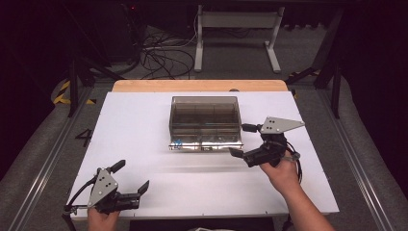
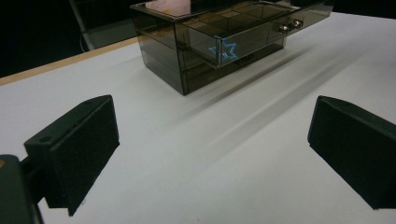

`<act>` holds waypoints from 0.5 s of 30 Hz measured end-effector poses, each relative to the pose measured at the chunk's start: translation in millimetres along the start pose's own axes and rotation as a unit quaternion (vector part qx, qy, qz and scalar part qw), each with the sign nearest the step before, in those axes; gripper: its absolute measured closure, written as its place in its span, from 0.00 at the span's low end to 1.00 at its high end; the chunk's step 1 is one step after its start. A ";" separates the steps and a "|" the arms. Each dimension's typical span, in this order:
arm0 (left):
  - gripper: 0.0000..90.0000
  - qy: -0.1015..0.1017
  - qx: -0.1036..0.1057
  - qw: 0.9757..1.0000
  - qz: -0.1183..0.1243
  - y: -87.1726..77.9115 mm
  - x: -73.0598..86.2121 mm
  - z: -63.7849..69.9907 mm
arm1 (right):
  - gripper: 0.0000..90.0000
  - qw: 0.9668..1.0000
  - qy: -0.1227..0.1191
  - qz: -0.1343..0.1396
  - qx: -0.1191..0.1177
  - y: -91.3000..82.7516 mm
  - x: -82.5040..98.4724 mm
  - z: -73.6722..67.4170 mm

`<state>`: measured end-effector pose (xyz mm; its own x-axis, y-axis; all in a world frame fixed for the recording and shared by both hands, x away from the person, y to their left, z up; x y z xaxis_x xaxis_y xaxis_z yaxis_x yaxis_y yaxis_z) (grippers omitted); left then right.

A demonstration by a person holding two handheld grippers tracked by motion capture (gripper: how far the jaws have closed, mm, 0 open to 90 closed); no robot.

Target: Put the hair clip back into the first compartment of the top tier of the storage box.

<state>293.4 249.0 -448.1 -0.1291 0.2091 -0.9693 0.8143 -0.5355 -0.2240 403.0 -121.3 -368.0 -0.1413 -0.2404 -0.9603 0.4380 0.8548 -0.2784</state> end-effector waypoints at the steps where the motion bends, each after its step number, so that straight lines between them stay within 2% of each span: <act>1: 0.03 0.000 0.000 1.000 0.000 0.0 0.0 0.1 | 0.08 1.000 0.000 0.000 0.001 -2.2 2.1 0.2; 15: 0.03 0.000 0.002 1.000 0.000 -0.4 -0.7 2.4 | 0.07 1.000 0.018 0.009 0.015 -30.2 34.7 5.8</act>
<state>291.8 247.2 -447.6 -0.1284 0.2094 -0.9694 0.8119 -0.5391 -0.2240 390.0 -158.1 -393.1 -0.1654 -0.2078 -0.9641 0.4679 0.8440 -0.2622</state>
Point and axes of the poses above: each handheld gripper's, and its own axes: y roughly forward along the jaws, x roughly out of its underside, z roughly to its right, the point moved 5 cm from there along y, roughly forward along the jaws, and after that the axes turned 6 degrees about z, right-handed, at the moved point
